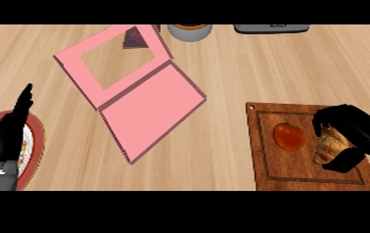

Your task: Pick the croissant from the cutting board and place it in the cardboard box

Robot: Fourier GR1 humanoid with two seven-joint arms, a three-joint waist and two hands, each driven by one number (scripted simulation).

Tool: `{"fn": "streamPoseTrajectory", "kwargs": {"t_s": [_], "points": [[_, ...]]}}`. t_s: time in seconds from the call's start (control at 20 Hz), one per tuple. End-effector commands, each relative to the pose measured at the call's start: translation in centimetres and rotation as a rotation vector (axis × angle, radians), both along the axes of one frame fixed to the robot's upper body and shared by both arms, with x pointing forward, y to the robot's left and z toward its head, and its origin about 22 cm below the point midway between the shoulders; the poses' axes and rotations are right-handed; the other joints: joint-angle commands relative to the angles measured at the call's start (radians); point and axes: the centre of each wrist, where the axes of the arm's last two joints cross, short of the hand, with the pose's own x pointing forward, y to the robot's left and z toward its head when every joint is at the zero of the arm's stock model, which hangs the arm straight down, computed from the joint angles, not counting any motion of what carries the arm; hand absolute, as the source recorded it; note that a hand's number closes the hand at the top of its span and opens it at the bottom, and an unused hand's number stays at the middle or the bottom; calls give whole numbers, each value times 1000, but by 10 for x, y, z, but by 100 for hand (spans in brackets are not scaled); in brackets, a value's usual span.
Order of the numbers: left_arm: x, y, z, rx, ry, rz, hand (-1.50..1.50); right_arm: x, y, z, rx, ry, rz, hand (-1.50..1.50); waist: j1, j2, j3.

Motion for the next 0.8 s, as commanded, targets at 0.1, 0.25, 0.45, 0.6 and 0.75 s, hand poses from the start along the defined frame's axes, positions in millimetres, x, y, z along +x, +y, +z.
{"fn": "streamPoseTrajectory", "kwargs": {"t_s": [0.1,0.25,0.45,0.6,0.75], "points": [[-4,-2,-2,-2,26,10,0,0,53,18,50,-133,-339,150,-22,-10,6],[-6,0,-6,-6,6,8,0,0,97,54,142,-305,-368,150,-11,-6,6],[-9,15,7,-11,3,-14,0,-27,144,108,186,-445,-286,150,16,0,10],[3,-20,2,-28,7,-40,0,-40,196,132,194,-456,-282,150,41,10,11],[9,-11,-1,-10,-18,-44,0,-52,228,158,240,-404,-231,150,47,16,12]]}}
